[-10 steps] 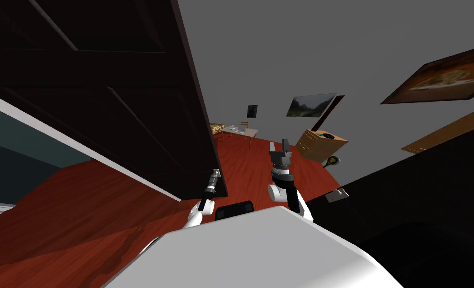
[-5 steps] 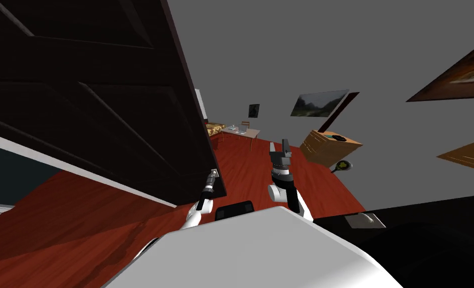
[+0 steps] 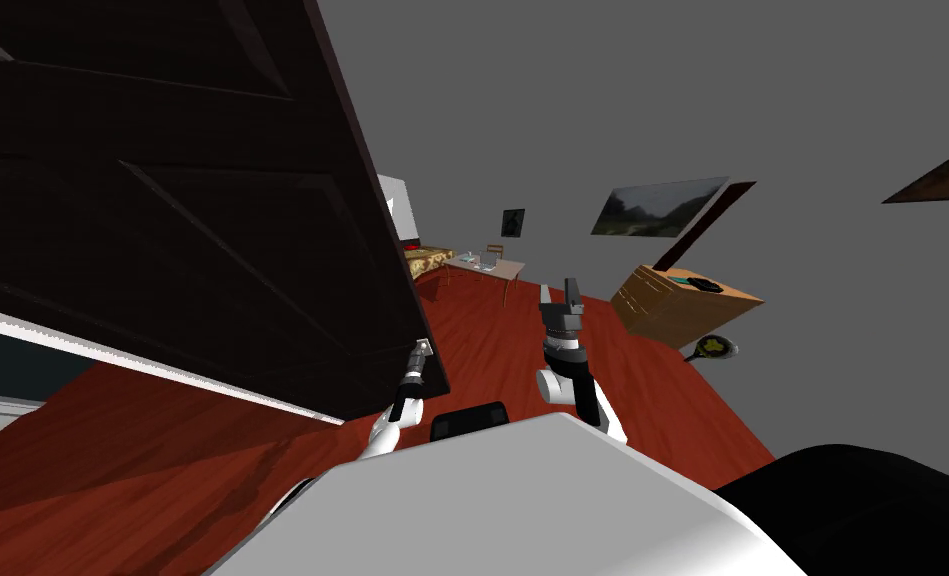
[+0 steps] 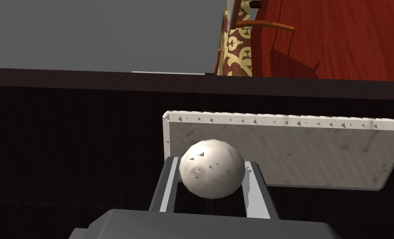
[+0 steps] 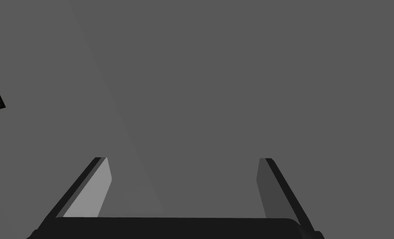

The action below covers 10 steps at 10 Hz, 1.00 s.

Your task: Push the door open

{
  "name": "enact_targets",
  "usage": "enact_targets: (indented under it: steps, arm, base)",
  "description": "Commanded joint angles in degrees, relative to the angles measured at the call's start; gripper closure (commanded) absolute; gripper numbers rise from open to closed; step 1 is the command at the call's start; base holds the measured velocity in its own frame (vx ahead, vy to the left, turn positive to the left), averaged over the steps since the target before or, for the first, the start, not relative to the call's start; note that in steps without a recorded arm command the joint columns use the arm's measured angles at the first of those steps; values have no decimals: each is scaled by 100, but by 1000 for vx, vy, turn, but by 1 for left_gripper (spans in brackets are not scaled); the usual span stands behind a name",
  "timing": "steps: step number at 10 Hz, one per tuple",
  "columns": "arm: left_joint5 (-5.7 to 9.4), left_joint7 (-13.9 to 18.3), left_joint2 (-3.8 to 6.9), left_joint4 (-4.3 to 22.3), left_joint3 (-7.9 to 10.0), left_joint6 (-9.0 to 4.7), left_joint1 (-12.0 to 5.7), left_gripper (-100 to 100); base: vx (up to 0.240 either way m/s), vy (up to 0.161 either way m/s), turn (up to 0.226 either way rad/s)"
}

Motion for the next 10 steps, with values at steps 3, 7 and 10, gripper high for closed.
enact_targets:
  steps: [3,7,10]
  arm:
    - [137,-84,76,20,307,4,-37,100]
    - [207,-135,82,43,464,9,-48,100]
    - [286,-192,88,70,641,14,-60,100]
  base:
    - [210,-95,64]
    - [110,-57,29]
    - [164,-101,74]
